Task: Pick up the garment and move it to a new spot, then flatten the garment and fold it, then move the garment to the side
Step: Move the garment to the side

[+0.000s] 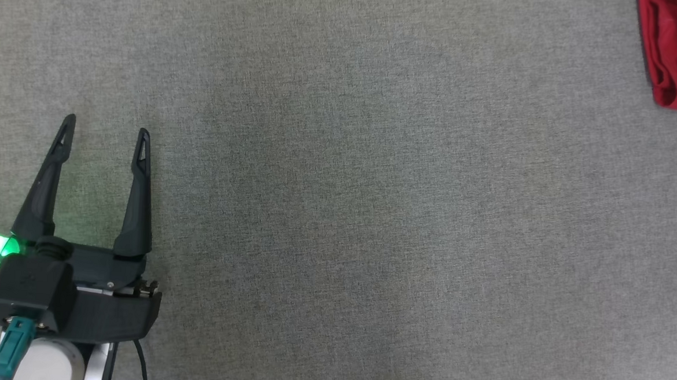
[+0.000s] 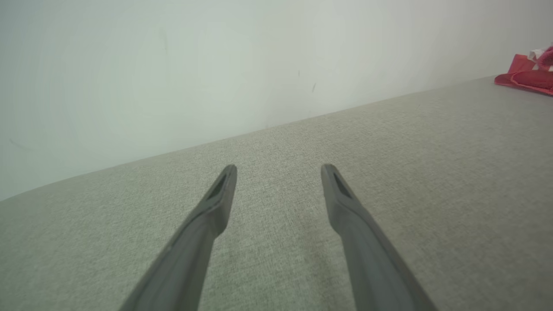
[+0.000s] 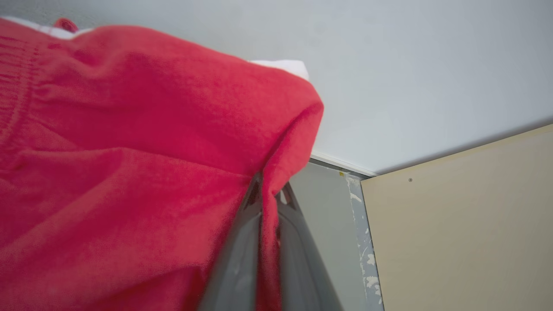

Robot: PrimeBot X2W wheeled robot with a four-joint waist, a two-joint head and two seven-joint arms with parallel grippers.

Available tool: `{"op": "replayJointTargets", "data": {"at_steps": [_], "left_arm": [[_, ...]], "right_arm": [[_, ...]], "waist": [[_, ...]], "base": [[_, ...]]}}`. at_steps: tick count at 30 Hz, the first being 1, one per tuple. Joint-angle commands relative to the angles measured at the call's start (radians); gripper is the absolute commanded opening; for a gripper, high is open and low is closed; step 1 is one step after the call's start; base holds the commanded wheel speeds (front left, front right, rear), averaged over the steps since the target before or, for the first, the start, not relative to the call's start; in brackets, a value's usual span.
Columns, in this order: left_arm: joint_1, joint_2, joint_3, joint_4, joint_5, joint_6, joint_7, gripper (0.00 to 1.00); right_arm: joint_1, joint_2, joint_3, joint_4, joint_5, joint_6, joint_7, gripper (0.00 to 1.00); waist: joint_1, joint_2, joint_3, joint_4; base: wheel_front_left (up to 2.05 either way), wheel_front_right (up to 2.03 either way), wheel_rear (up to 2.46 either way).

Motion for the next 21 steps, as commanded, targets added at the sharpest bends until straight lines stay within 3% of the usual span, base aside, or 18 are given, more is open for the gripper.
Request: {"op": "replayJointTargets", "data": {"at_steps": [1, 2, 3, 5, 6, 12, 21], "left_arm": [[0.003, 0.008, 0.003, -0.012, 0.011, 0.005, 0.003, 1.0], [0.006, 0.01, 0.005, -0.016, 0.012, 0.009, 0.004, 1.0], [0.009, 0.012, 0.006, -0.018, 0.012, 0.011, 0.005, 1.0], [0.015, 0.015, 0.011, -0.024, 0.011, 0.015, 0.007, 1.0], [0.018, 0.016, 0.012, -0.025, 0.01, 0.018, 0.007, 1.0], [0.029, 0.015, 0.023, -0.011, 0.001, 0.029, 0.001, 1.0], [0.101, -0.016, 0.045, 0.072, -0.057, 0.051, -0.045, 1.0]], "right_arm": [[-0.017, 0.002, 0.009, 0.02, -0.014, 0.0, -0.016, 0.0], [-0.023, 0.007, 0.009, 0.033, -0.017, 0.0, -0.019, 0.0], [-0.028, 0.012, 0.009, 0.045, -0.02, 0.0, -0.024, 0.1], [-0.033, 0.025, 0.015, 0.07, -0.03, 0.0, -0.029, 0.6], [-0.035, 0.032, 0.013, 0.085, -0.026, 0.0, -0.025, 1.0], [-0.077, 0.056, 0.0, 0.12, -0.062, 0.0, -0.1, 1.0], [-0.072, 0.149, -0.065, 0.111, -0.027, 0.0, -0.271, 1.0]], "waist": [[-0.0001, -0.0002, 0.011, 0.002], [-0.0001, -0.0002, 0.014, 0.002], [-0.0001, -0.0002, 0.016, 0.001], [-0.0001, -0.0002, 0.019, -0.003], [-0.0001, -0.0002, 0.018, -0.005], [-0.0001, -0.0002, -0.01, -0.019], [-0.0001, -0.0002, -0.171, -0.025]], "base": [[0.0, 0.0, 0.0], [0.0, 0.0, 0.0], [0.0, 0.0, 0.0], [0.0, 0.0, 0.0], [0.0, 0.0, 0.0], [0.0, 0.0, 0.0], [0.0, 0.0, 0.0]]}}
